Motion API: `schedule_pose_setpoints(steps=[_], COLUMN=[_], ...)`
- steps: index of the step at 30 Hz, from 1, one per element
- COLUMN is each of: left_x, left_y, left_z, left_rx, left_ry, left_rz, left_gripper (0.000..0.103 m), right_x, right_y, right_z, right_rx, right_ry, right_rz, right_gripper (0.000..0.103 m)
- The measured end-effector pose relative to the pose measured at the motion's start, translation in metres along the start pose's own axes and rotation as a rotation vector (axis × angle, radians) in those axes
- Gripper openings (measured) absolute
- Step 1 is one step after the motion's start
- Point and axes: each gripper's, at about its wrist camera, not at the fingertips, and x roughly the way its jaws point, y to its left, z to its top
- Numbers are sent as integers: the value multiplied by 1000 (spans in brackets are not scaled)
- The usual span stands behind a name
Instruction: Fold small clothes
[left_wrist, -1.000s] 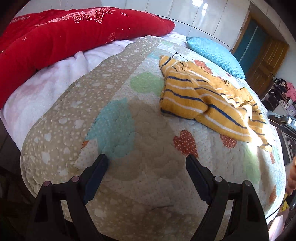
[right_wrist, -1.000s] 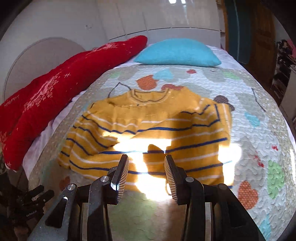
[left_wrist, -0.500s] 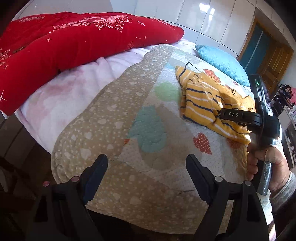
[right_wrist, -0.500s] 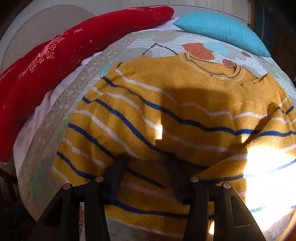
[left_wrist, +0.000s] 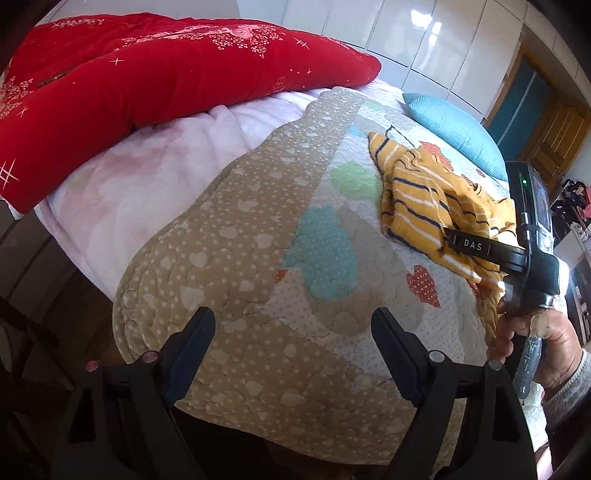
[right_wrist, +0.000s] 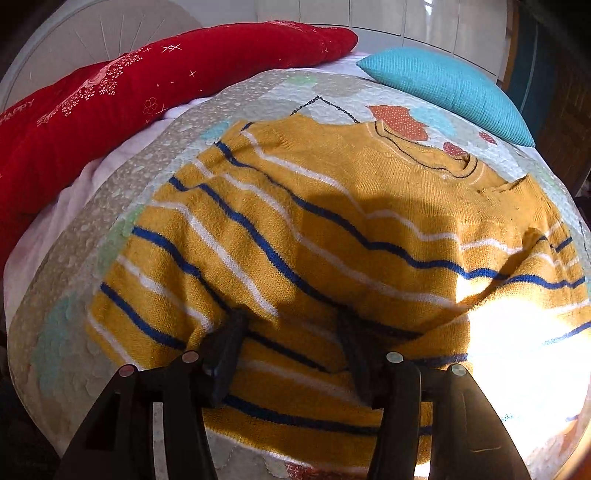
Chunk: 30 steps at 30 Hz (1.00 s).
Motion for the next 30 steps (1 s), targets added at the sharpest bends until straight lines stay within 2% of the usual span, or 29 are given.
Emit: schedule_pose_setpoints(steps=[18,30], left_x=[7,3], left_y=[6,10], left_z=[-3,-3], left_rx=[-16,-21], left_ry=[30,23], left_rz=[23,17], left_gripper=[86,86], right_x=[-3,-11], right_y=[-2,-1], right_z=[-5,0], right_rx=[1,-19], right_ry=[-32,-11], right_rz=[-2,-13], right_gripper=[59,59])
